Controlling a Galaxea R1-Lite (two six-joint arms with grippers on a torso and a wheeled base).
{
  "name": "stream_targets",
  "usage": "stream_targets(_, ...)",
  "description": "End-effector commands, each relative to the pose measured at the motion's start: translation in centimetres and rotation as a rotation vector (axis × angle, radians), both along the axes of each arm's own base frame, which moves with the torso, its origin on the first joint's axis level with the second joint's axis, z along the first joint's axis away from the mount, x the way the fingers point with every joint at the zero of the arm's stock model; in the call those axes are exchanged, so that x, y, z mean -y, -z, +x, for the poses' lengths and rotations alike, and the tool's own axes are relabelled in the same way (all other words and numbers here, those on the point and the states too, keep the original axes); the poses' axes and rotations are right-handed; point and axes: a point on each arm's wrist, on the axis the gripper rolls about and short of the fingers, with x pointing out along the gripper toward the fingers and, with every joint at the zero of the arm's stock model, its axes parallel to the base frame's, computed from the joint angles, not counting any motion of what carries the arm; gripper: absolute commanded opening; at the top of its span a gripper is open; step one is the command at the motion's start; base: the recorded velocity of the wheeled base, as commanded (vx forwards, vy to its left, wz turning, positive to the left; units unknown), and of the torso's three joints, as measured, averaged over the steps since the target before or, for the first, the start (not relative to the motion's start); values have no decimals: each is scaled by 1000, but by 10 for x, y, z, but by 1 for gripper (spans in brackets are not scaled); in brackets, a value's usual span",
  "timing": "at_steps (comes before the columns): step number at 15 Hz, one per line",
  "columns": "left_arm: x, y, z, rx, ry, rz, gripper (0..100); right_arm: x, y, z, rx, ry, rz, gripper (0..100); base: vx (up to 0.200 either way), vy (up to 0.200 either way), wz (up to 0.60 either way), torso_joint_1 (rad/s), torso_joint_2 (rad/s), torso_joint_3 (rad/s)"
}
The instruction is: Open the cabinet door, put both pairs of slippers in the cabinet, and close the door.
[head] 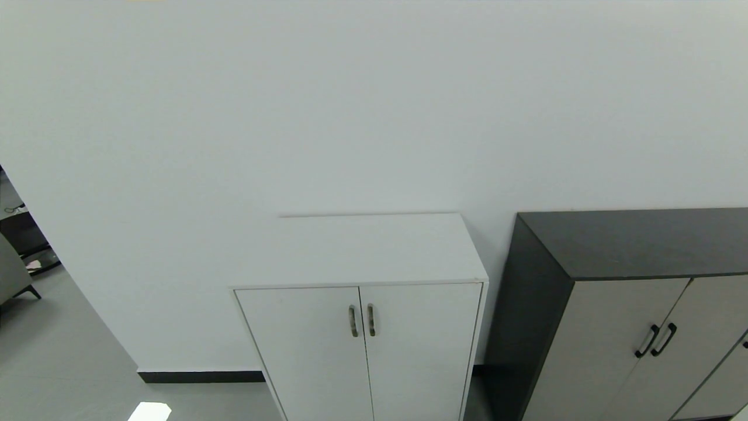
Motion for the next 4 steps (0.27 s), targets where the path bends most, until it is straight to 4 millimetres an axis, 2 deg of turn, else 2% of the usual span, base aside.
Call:
stream_targets(1,0,0,0,0,1,0,0,0,0,0,-1,-2,-5,0,0,0,0,0,0,0)
stream_targets(4,0,0,0,0,1,0,0,0,0,0,-3,-14,-26,0,0,0,0,0,0,0)
